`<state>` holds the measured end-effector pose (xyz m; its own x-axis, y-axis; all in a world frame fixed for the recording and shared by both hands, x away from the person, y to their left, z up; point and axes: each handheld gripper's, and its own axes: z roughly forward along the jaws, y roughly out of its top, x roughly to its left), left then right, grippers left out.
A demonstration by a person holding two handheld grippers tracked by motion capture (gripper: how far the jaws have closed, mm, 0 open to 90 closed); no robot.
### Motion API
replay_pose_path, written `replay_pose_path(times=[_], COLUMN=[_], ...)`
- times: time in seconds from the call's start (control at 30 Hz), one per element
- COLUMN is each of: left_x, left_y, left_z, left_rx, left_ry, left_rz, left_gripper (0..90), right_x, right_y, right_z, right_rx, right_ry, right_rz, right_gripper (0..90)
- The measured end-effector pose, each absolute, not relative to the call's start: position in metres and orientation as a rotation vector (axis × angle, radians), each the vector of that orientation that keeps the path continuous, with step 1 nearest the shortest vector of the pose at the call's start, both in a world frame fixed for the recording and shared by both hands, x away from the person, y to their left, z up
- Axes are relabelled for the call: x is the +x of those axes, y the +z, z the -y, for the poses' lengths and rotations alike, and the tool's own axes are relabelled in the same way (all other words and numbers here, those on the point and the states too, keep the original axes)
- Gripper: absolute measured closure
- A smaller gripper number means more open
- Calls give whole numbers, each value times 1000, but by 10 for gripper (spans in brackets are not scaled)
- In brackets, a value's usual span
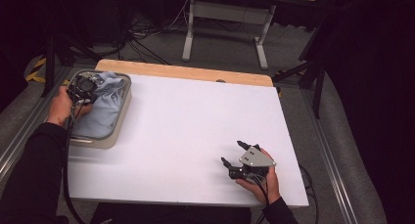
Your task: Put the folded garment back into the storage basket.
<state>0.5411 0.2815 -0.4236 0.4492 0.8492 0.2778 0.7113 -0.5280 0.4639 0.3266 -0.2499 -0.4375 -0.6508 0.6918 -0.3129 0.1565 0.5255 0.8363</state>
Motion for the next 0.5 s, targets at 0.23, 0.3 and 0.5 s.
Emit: replay_pose_path(times=[0.23, 0.3, 0.5], left_x=[541, 541, 536], left_y=[-426, -425, -416], left_z=[-281, -281, -285], left_rx=[2439, 2431, 2325], left_ry=[656, 662, 724], left_rz=[-1345, -1349, -1320], left_gripper=[895, 895, 866], right_x=[326, 326, 325], right_y=[-437, -437, -436], right_z=[250, 249, 249], right_rx=[679, 676, 679], right_ry=[1075, 1071, 1076], right_rz=[-2120, -2121, -2116], right_gripper=[232, 231, 230])
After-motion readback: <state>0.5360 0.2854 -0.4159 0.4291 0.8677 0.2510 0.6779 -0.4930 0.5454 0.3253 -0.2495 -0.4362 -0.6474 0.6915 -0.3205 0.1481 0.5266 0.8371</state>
